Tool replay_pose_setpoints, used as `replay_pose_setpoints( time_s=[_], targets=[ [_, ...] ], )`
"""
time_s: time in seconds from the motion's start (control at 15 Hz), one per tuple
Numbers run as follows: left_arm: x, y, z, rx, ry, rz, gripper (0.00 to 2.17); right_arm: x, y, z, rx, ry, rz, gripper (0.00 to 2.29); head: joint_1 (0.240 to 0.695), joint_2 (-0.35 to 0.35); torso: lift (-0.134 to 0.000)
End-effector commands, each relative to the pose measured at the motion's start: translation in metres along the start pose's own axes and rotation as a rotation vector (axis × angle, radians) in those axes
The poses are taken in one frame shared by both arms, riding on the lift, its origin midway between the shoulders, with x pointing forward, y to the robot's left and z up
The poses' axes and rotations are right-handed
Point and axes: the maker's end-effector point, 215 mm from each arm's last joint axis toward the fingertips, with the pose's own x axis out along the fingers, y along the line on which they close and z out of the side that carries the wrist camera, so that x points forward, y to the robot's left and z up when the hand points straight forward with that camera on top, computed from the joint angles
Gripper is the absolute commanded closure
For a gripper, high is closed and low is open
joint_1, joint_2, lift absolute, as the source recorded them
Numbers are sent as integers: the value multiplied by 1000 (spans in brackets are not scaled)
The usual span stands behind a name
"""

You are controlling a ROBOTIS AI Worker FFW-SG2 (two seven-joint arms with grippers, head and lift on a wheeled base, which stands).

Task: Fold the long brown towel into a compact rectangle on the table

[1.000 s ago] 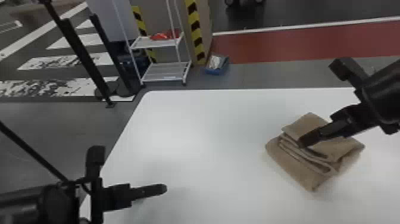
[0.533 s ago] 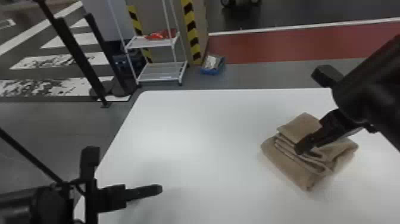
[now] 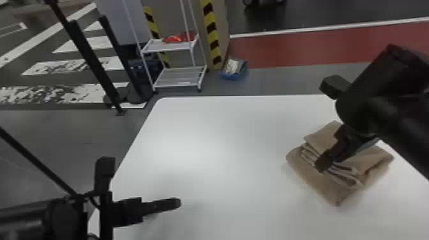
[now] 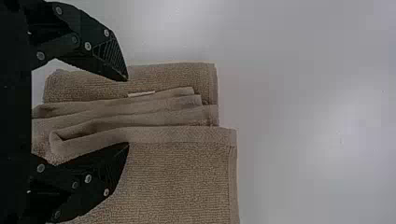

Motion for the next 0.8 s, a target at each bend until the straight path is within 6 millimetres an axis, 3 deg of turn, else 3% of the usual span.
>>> replay_pose_setpoints(
  time_s=[0.0, 0.47, 0.53, 0.73],
  targets=[
    [0, 0, 0, -1, 1, -1, 87, 4, -1, -3, -14, 27, -30, 505, 695, 285, -123],
    [0, 1, 0, 3, -8, -4, 87, 11, 2, -5, -43, 69, -69, 515, 695, 287, -123],
    [-1, 1, 1, 5, -8, -4, 87, 11, 2, -5, -48, 70, -75, 633, 695, 288, -123],
    [-1, 0, 1, 5, -11, -7, 87, 12, 2, -5, -55, 75, -85, 647, 695, 292, -123]
  ],
)
